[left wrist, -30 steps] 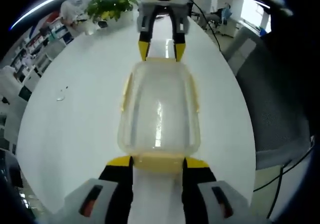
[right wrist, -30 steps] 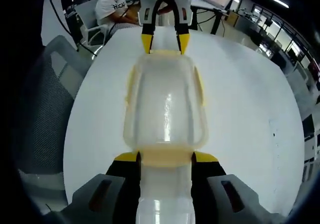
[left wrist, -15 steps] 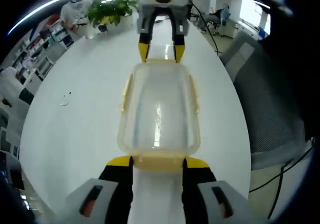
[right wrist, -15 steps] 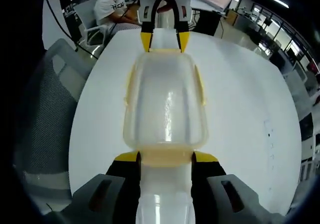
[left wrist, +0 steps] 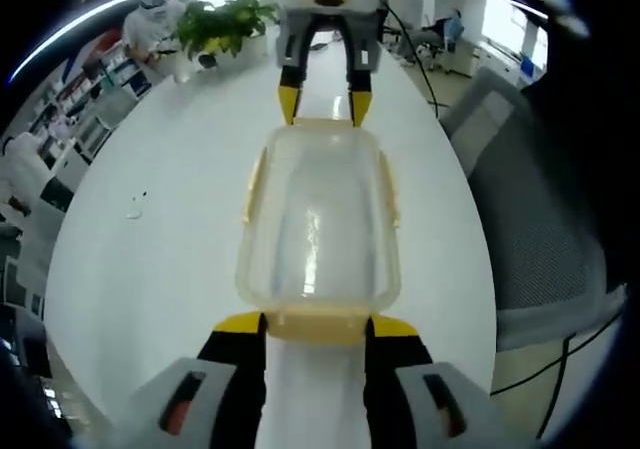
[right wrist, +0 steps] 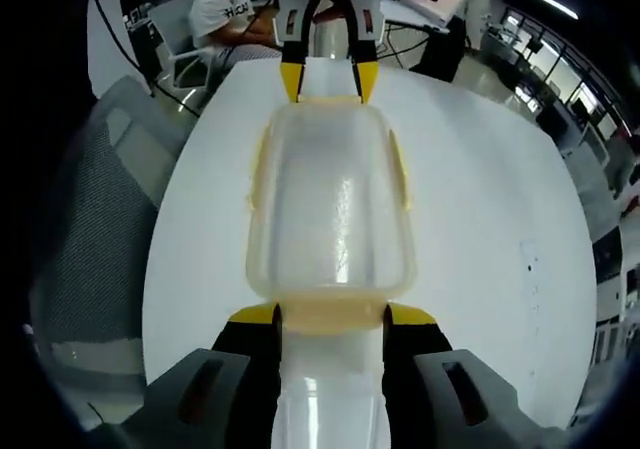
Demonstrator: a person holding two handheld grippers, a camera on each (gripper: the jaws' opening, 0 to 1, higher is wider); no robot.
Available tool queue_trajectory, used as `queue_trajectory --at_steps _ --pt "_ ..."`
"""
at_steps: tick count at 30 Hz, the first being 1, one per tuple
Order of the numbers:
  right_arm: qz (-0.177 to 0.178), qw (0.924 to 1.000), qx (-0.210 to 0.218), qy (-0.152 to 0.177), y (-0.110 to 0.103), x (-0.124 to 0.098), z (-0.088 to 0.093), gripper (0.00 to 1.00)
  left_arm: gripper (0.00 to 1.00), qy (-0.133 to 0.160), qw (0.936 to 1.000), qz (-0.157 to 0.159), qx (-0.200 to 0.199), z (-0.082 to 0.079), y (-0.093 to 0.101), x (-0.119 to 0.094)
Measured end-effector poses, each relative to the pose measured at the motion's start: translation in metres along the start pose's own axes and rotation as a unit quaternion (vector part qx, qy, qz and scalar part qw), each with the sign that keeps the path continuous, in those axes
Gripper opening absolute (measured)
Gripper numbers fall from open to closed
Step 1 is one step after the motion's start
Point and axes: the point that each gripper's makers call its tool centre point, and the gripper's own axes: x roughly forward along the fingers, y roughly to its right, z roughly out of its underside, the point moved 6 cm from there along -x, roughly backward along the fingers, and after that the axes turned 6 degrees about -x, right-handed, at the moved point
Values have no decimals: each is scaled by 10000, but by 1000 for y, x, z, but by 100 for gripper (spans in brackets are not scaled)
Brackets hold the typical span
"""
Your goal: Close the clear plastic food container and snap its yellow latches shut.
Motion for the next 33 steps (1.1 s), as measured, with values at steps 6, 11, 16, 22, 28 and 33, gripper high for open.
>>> queue_trajectory --at_steps 6,11,16,22,28,33 --pt "33 10000 -56 27 2 -4 6 36 32 -26 9999 -93 -49 -6 1 3" --pt "19 9999 -100 7 2 -7 16 36 32 -42 9999 -119 -79 -15 3 9" --pt "-3 9999 -103 24 1 -12 29 36 32 -64 9998 -141 -95 -24 5 17" --pt "-5 9999 -112 21 0 -18 46 36 32 -96 9998 -145 -92 -41 7 27" --pt "-13 9999 -88 74 -1 -25 64 36 32 -114 9998 -128 -97 -59 9 35" --pt "-21 9999 -77 97 -3 -30 82 36 32 -164 9997 -130 -81 -73 12 46"
